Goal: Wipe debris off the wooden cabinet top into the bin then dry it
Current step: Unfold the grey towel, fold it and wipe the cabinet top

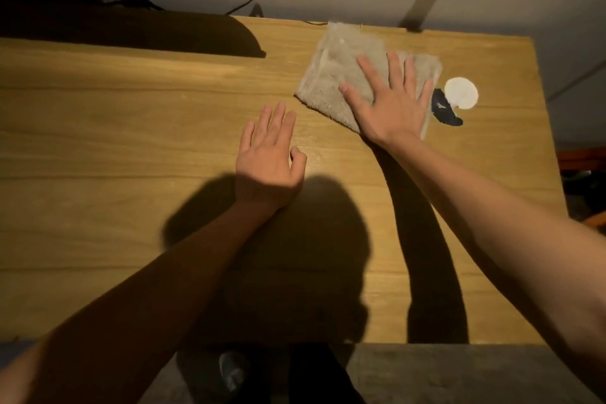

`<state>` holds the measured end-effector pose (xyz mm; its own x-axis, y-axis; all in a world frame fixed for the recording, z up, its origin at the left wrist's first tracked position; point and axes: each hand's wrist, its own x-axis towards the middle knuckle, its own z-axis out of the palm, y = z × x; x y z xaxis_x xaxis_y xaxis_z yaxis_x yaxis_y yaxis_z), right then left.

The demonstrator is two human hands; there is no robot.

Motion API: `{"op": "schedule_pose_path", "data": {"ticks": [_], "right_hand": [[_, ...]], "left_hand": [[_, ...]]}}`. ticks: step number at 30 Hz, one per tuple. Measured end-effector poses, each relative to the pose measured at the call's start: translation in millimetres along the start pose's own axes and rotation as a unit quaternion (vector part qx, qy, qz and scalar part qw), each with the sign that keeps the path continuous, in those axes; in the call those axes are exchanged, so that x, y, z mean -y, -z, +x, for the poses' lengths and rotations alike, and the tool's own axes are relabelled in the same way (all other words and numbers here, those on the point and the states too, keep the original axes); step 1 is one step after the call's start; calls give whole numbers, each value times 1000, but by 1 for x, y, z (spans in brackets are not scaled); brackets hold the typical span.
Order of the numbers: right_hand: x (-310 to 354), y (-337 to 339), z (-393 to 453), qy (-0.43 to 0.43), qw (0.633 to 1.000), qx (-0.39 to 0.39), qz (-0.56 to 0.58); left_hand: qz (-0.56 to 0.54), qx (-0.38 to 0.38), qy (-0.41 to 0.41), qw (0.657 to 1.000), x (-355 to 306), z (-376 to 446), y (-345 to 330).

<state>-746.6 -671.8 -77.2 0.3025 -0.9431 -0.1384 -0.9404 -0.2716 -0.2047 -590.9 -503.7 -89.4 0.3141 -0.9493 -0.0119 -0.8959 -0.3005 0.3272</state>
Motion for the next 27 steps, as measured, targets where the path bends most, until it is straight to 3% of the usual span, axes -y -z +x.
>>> {"op": "schedule_pose_path", "data": {"ticks": [6,12,19,24,27], "right_hand": [[-34,-15,-137,21,1000,-9,-13],[-92,-26,-276,143,989,3,-42],[-109,-19,-257,229,968,31,-97],[-130,-9,-199,319,941,43,-103],[-138,-2,-150,298,949,32,-95]], "left_hand": [[-10,-20,-24,999,0,-7,4],[20,16,-30,999,-10,-25,9],[13,30,-119,992,-31,-52,4],[22,54,-114,992,-34,-43,2],[20,58,-107,992,-41,-33,-2]]}}
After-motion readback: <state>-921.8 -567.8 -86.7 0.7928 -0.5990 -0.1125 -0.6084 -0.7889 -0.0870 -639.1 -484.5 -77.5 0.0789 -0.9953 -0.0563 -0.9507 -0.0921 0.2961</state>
